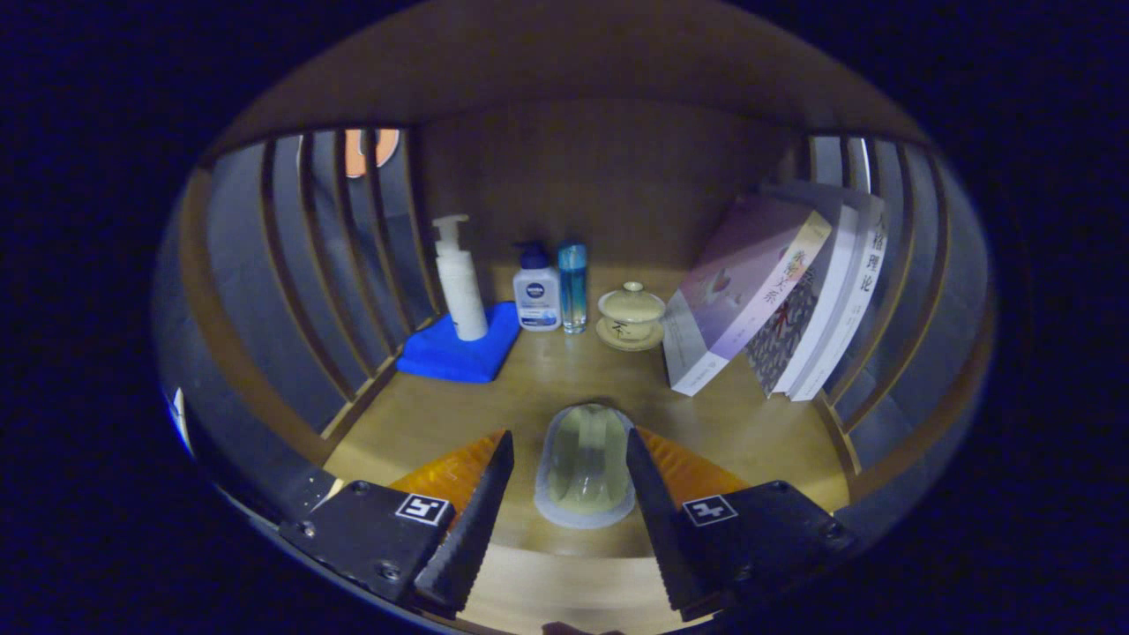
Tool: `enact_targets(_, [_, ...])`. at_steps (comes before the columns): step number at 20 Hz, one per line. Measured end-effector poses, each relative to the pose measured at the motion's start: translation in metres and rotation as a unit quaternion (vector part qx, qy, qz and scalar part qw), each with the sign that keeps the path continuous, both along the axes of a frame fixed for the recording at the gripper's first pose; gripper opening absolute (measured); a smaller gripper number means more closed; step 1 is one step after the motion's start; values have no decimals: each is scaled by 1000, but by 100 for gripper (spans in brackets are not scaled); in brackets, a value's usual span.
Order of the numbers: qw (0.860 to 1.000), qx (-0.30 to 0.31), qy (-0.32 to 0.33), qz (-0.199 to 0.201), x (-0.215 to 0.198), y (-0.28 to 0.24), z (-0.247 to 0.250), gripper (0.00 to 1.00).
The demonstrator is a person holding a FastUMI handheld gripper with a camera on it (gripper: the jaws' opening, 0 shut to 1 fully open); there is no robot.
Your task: Pull open the drawer, take out the items inside it, and place them on the countertop above the cabinet.
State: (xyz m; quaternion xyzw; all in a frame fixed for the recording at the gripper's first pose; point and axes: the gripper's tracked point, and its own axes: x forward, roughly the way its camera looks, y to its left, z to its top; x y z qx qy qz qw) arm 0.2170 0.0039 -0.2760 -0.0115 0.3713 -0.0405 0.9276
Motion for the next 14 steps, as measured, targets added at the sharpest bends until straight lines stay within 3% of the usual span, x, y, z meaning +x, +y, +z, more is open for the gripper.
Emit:
enact_targets(4, [999,14,-42,21,-38,16,22,91])
enact_targets(14, [987,-4,-157,28,-121,20,52,93])
